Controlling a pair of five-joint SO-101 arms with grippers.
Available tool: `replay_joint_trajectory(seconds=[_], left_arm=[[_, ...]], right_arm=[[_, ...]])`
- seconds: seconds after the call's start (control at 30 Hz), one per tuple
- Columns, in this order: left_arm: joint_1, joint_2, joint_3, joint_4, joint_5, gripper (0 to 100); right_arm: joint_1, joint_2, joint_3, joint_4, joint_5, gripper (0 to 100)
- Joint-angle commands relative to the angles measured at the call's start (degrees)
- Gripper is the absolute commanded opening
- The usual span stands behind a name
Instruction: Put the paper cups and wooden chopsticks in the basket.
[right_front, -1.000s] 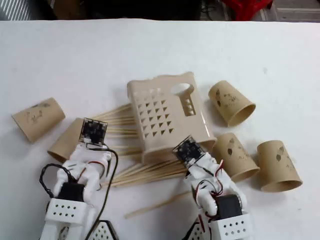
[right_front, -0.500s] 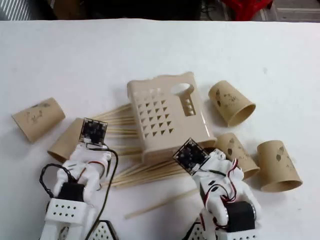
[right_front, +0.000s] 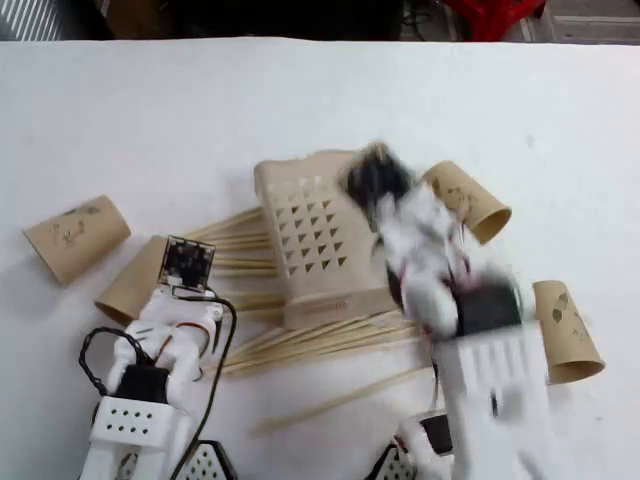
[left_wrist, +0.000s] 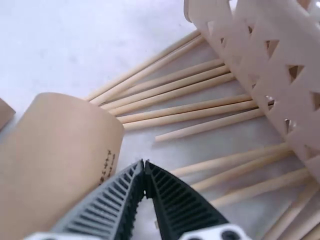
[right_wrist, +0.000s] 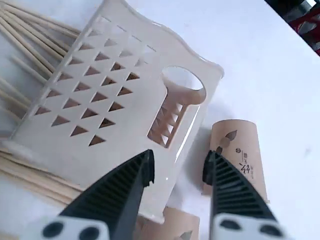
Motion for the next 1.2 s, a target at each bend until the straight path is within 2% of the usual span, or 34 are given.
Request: replay_joint_trajectory(seconds=[0.0,0.37,0.63,0.93,1.0,1.1,1.17], left_arm=[[-0.4,-0.48,-0.26,0.35,0.26,3],[-0.4,-0.48,-0.26,0.35,0.26,3],[-0.4,-0.48,-0.26,0.35,0.26,3],[-0.4,-0.48,-0.26,0.35,0.26,3],[-0.4,-0.48,-0.26,0.35,0.26,3],[-0.4,-0.48,-0.26,0.35,0.26,3],[-0.4,-0.48,-0.26,0.35,0.26,3]], right_arm=[[-0.13,22.81,-17.67,0.48,-2.55,17.6],[1.36,55.43,-40.88,0.4,-4.57,17.6],[4.97,68.7,-51.87,0.4,-4.57,17.6],[5.32,78.02,-57.41,0.22,-4.04,17.2],[5.32,79.43,-58.29,0.31,-4.4,14.3],[5.76,80.57,-58.99,0.13,-4.13,2.3],[6.11,80.92,-60.13,0.4,-4.48,2.4]])
